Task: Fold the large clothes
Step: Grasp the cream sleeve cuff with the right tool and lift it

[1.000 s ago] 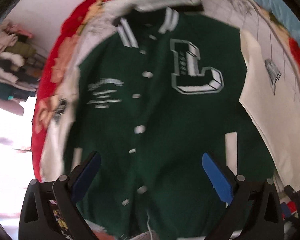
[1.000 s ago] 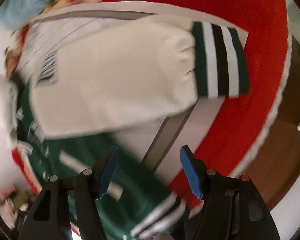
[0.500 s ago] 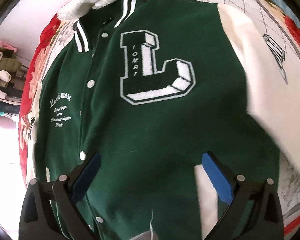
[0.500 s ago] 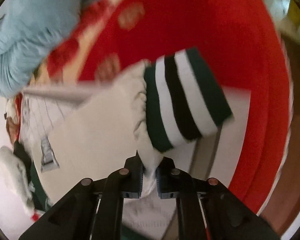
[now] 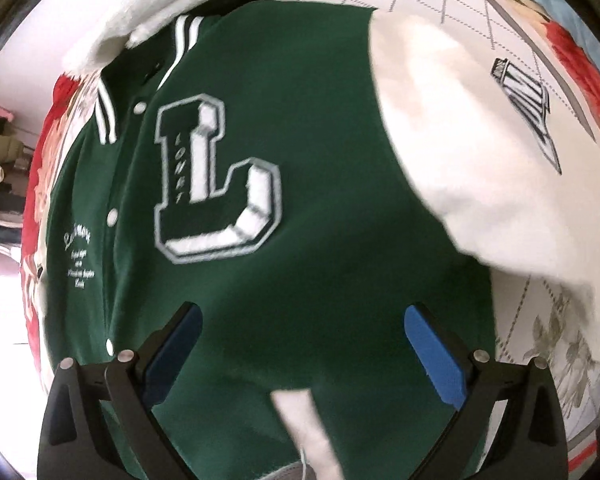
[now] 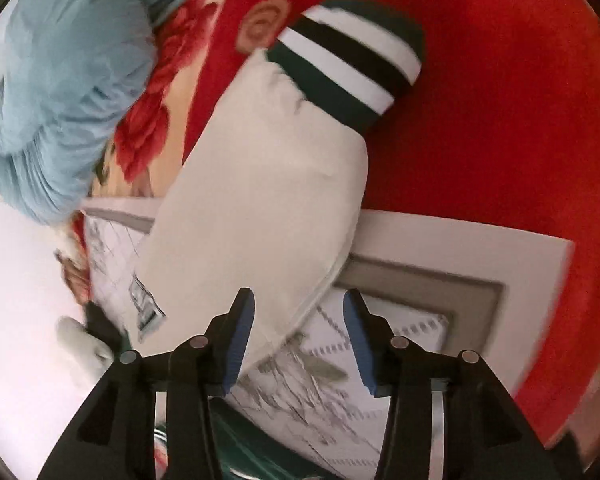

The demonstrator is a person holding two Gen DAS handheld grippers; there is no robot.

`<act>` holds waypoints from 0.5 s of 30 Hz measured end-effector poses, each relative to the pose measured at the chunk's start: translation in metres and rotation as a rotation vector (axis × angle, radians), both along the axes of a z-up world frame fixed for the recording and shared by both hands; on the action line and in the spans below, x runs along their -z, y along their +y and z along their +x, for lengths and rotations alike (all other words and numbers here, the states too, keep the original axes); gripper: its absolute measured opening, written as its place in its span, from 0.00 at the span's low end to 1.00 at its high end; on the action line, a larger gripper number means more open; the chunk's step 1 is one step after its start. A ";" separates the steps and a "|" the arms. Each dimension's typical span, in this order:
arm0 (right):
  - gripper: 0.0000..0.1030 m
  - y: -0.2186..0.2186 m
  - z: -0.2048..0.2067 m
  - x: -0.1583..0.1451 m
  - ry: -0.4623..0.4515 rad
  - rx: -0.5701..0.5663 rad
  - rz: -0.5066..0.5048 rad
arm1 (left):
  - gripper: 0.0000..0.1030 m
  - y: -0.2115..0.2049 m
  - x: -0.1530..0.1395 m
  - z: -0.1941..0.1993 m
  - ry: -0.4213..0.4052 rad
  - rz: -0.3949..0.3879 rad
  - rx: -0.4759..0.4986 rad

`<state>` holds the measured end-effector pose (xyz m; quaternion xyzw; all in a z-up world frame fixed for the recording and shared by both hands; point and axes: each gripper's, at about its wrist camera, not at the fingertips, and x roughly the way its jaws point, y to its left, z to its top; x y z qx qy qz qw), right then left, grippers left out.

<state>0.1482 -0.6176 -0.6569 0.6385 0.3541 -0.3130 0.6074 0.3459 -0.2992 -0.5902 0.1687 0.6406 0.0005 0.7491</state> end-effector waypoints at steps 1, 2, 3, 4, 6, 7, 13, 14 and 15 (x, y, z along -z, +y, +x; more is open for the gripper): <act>0.47 -0.006 0.003 0.008 -0.020 0.020 -0.002 | 1.00 -0.004 0.001 0.002 -0.003 -0.001 0.006; 0.48 -0.013 0.008 0.014 -0.047 0.050 -0.013 | 1.00 -0.008 0.001 0.005 -0.008 -0.002 0.012; 0.48 -0.020 0.012 0.020 -0.077 0.083 -0.015 | 1.00 -0.012 0.001 0.007 -0.012 0.000 0.016; 0.48 -0.025 0.013 0.023 -0.089 0.116 -0.019 | 1.00 -0.016 0.001 0.008 -0.016 -0.001 0.019; 0.33 -0.039 0.020 0.022 -0.101 0.179 -0.041 | 1.00 -0.024 0.003 0.013 -0.019 -0.003 0.025; 0.12 -0.045 0.026 0.020 -0.092 0.206 -0.068 | 1.00 -0.027 0.004 0.015 -0.019 -0.001 0.027; 0.15 -0.083 0.096 -0.018 0.081 0.132 -0.416 | 1.00 -0.044 0.015 0.027 -0.011 0.016 0.009; 0.23 -0.088 0.102 -0.010 0.081 0.103 -0.379 | 1.00 -0.046 0.016 0.028 -0.011 0.029 0.006; 0.42 -0.096 0.108 0.009 0.064 0.085 -0.279 | 1.00 -0.044 0.016 0.028 -0.011 0.032 0.001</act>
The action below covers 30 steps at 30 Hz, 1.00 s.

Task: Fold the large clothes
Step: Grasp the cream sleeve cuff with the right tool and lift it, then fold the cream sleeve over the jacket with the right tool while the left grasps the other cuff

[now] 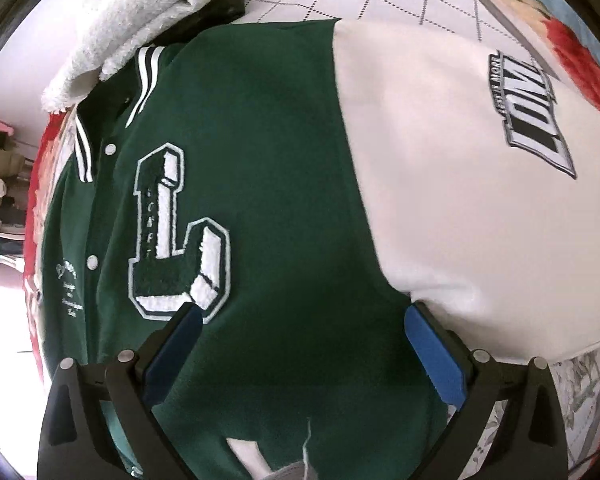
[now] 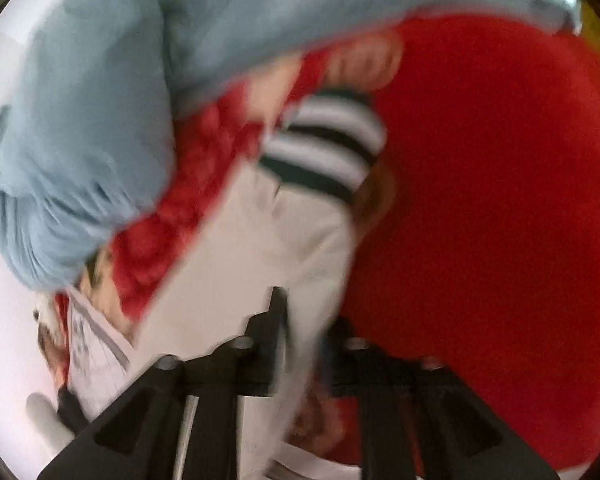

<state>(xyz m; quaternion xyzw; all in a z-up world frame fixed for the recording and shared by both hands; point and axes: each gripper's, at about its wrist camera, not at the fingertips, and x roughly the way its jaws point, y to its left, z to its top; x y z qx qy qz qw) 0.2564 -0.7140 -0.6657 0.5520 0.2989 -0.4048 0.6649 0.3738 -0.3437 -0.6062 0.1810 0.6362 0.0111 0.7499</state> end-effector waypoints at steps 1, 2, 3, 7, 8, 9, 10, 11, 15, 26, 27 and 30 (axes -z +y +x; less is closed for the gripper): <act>0.45 -0.007 0.000 0.012 -0.052 0.009 0.066 | 1.00 -0.001 -0.001 0.000 -0.001 0.000 -0.004; 0.48 -0.010 -0.005 0.015 -0.117 0.044 0.074 | 1.00 -0.002 -0.002 -0.001 0.001 0.002 -0.009; 0.58 -0.013 -0.009 0.016 -0.165 0.050 0.087 | 1.00 0.001 -0.004 -0.001 0.005 -0.002 -0.021; 0.22 -0.020 0.002 0.015 -0.220 0.047 0.088 | 1.00 0.010 -0.016 0.003 -0.008 -0.038 -0.087; 0.07 -0.020 -0.002 0.012 -0.206 0.035 0.081 | 1.00 0.010 -0.016 0.007 -0.021 -0.049 -0.095; 0.07 -0.021 -0.009 0.009 -0.216 0.026 0.079 | 1.00 0.008 -0.010 0.012 -0.014 -0.043 -0.096; 0.06 -0.019 -0.013 0.002 -0.211 0.032 0.061 | 1.00 0.005 0.002 0.017 0.014 -0.029 -0.095; 0.05 -0.017 -0.011 -0.008 -0.198 0.030 0.030 | 1.00 0.004 0.016 0.021 0.045 -0.017 -0.094; 0.04 -0.005 0.019 -0.060 -0.190 -0.037 -0.091 | 1.00 0.001 0.025 0.026 0.051 -0.028 -0.089; 0.03 0.137 0.113 -0.215 -0.331 -0.430 -0.253 | 1.00 0.120 -0.052 0.036 -0.052 -0.143 -0.306; 0.03 0.164 0.128 -0.223 -0.331 -0.486 -0.258 | 1.00 0.146 -0.061 0.039 -0.077 -0.133 -0.338; 0.03 0.242 0.164 -0.236 -0.304 -0.637 -0.282 | 1.00 0.208 -0.076 0.042 -0.124 -0.097 -0.425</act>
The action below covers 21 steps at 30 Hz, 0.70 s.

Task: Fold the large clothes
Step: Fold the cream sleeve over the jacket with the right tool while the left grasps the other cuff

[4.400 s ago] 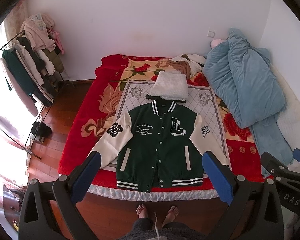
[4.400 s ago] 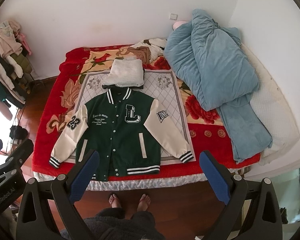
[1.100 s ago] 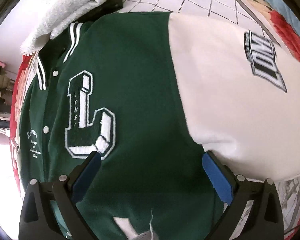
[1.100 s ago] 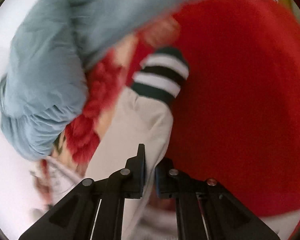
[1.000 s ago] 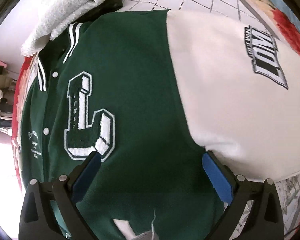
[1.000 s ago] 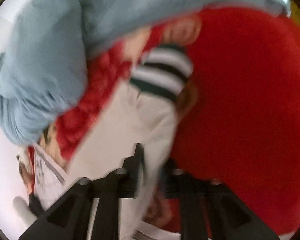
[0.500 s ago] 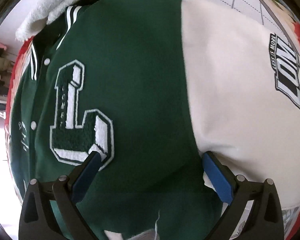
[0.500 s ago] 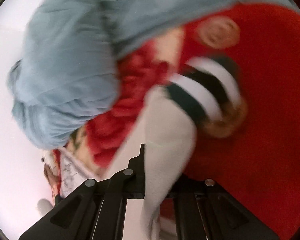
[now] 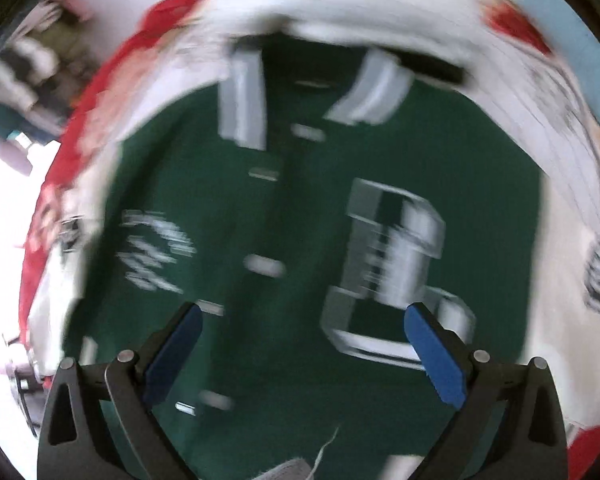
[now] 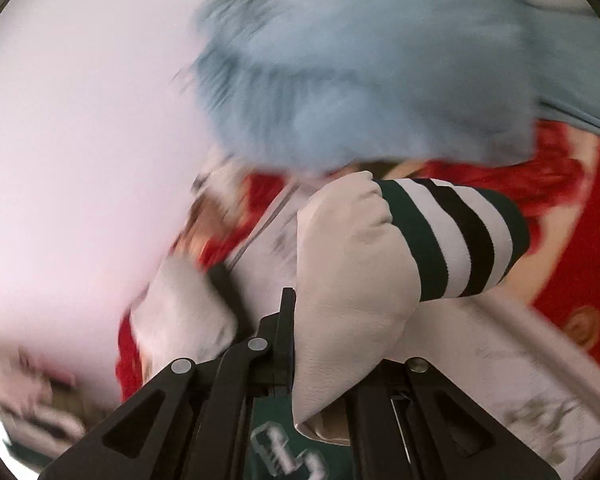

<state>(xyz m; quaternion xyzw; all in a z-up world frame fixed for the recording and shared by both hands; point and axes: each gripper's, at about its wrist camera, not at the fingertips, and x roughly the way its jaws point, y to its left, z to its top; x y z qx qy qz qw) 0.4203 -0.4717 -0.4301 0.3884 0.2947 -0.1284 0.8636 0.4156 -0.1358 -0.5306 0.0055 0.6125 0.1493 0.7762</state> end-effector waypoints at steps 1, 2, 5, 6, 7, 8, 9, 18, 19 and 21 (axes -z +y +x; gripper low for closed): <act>0.03 0.022 0.009 0.000 0.015 -0.036 -0.017 | 1.00 0.027 -0.004 0.000 -0.006 0.018 -0.039; 0.03 0.054 0.021 0.002 0.031 -0.085 -0.031 | 1.00 0.053 -0.006 0.001 -0.008 0.028 -0.075; 0.03 0.146 0.052 0.014 0.076 -0.225 -0.074 | 1.00 0.117 -0.005 -0.006 -0.005 0.063 -0.163; 0.03 0.181 0.061 0.022 0.088 -0.280 -0.105 | 1.00 0.148 -0.005 -0.010 -0.004 0.075 -0.200; 0.03 0.225 0.071 0.032 0.120 -0.357 -0.173 | 1.00 0.163 -0.004 -0.013 -0.003 0.086 -0.219; 0.03 0.258 0.077 0.041 0.139 -0.402 -0.226 | 1.00 0.183 -0.001 -0.016 0.003 0.099 -0.243; 0.03 0.294 0.085 0.055 0.167 -0.464 -0.273 | 1.00 0.205 0.001 -0.021 0.009 0.107 -0.269; 0.55 0.500 0.061 0.162 0.430 -0.983 -0.386 | 1.00 0.306 0.017 -0.065 0.046 0.084 -0.379; 0.59 0.511 0.050 0.155 0.407 -1.040 -0.367 | 1.00 0.311 0.016 -0.069 0.044 0.079 -0.374; 0.62 0.518 0.029 0.144 0.363 -1.088 -0.314 | 1.00 0.318 0.014 -0.077 0.035 0.069 -0.363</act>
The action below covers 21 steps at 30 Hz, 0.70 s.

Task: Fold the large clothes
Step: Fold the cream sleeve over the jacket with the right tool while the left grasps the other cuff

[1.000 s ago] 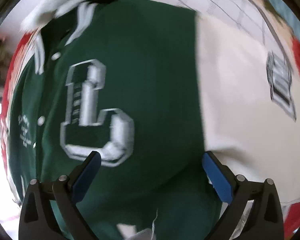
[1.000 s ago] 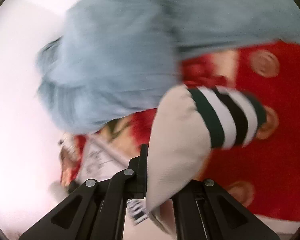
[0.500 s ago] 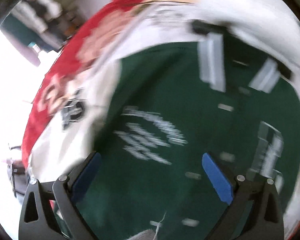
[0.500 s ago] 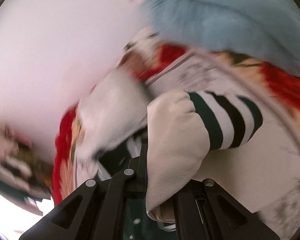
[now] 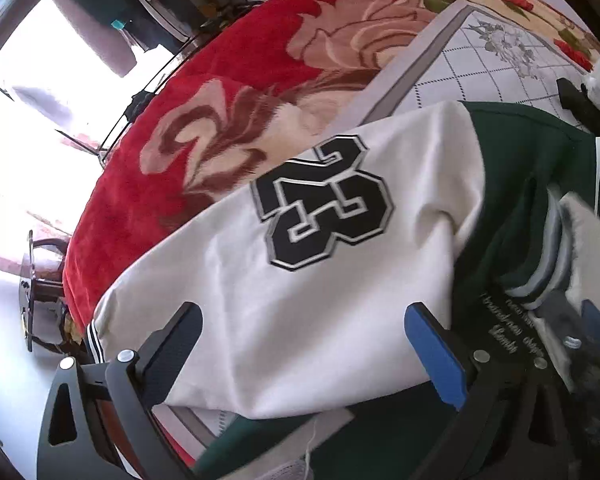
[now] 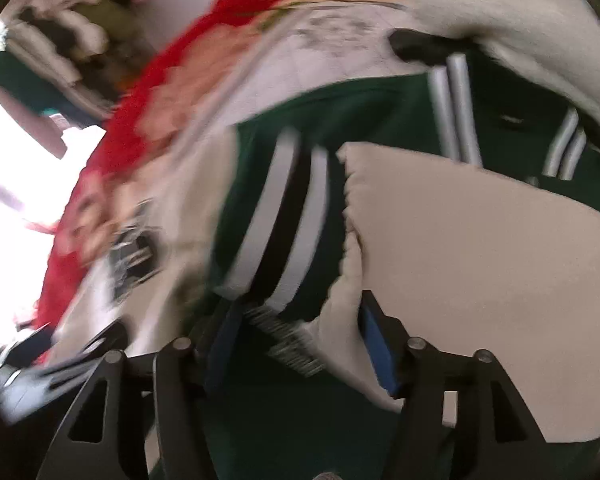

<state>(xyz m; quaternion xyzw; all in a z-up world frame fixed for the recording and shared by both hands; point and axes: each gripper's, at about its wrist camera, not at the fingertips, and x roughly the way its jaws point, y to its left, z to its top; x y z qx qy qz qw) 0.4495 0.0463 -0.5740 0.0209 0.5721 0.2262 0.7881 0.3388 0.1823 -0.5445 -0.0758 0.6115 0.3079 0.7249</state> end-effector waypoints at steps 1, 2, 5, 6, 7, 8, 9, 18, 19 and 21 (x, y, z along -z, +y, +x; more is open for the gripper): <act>0.62 -0.004 -0.005 -0.007 -0.004 0.021 0.037 | 1.00 0.005 -0.001 -0.006 -0.002 -0.004 0.000; 0.62 -0.011 -0.009 -0.014 -0.001 0.065 0.071 | 1.00 0.012 -0.002 -0.013 -0.004 -0.012 -0.008; 0.62 -0.038 -0.015 -0.025 0.020 0.220 0.102 | 1.00 0.030 -0.005 -0.038 -0.012 -0.066 -0.059; 0.62 -0.043 -0.015 -0.025 0.027 0.266 0.102 | 1.00 0.037 -0.004 -0.050 -0.010 -0.092 -0.084; 0.62 -0.045 -0.018 -0.023 0.041 0.320 0.105 | 1.00 0.043 -0.001 -0.062 -0.008 -0.113 -0.111; 0.62 -0.051 -0.017 -0.020 0.060 0.338 0.108 | 1.00 0.047 0.002 -0.071 -0.006 -0.130 -0.137; 0.62 -0.056 -0.014 -0.014 0.085 0.349 0.101 | 1.00 0.053 0.006 -0.084 -0.005 -0.153 -0.179; 0.61 -0.009 -0.027 0.005 0.094 0.302 -0.045 | 1.00 0.095 0.046 -0.163 -0.100 -0.413 -0.515; 0.61 -0.007 -0.038 -0.010 0.043 0.309 -0.028 | 1.00 0.101 0.051 -0.173 -0.121 -0.463 -0.570; 0.61 0.001 -0.058 -0.033 -0.027 0.299 -0.007 | 1.00 0.115 0.062 -0.194 -0.170 -0.560 -0.696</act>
